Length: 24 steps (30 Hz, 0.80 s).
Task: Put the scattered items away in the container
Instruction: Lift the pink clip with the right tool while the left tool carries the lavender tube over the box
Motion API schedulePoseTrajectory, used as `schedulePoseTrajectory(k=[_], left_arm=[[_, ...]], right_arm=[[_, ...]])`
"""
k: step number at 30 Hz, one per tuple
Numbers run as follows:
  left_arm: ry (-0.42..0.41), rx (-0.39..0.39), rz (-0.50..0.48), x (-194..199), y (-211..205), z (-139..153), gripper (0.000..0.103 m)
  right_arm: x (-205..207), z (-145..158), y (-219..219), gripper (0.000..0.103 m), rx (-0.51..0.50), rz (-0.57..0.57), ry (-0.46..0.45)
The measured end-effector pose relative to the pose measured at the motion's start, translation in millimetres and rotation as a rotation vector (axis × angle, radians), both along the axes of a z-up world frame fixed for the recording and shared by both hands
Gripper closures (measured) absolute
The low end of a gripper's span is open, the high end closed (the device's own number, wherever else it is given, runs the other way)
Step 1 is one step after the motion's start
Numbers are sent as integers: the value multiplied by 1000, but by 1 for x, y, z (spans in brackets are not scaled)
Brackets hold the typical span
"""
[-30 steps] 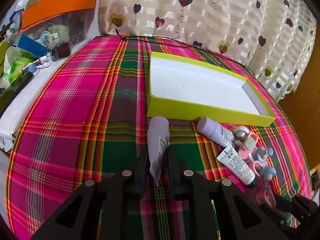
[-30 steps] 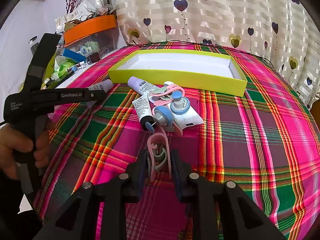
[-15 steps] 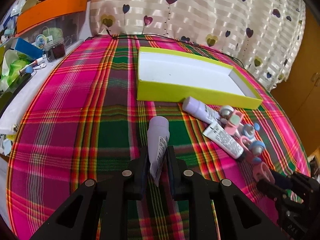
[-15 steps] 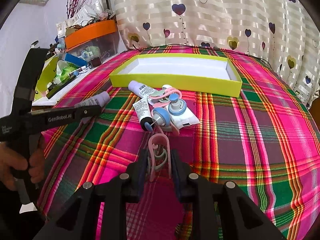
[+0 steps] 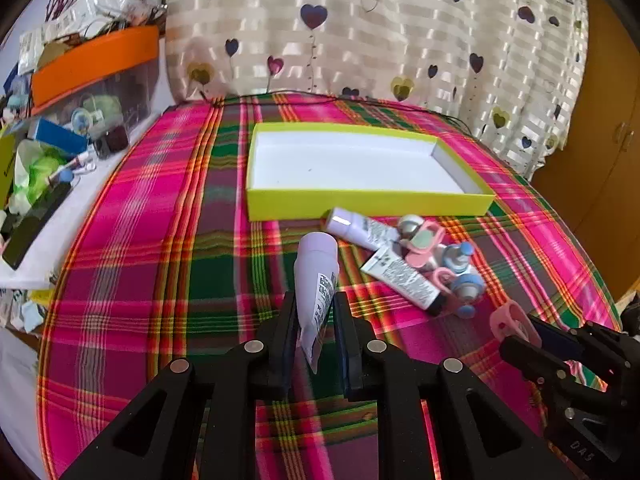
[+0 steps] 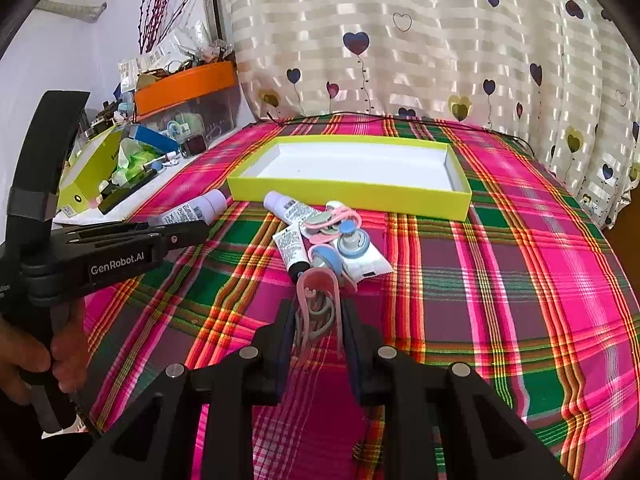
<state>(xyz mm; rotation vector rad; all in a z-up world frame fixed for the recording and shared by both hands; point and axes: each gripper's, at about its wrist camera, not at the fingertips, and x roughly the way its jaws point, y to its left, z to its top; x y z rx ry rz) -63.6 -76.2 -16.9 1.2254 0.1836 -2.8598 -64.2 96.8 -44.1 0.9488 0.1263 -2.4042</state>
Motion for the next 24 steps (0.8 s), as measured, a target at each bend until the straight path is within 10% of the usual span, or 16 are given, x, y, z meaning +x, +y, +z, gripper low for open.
schedulePoseTrajectory(k=[24], left_arm=[[67, -33, -8, -4, 17, 26, 86]], right_arm=[[-14, 26, -5, 79, -29, 6, 43]])
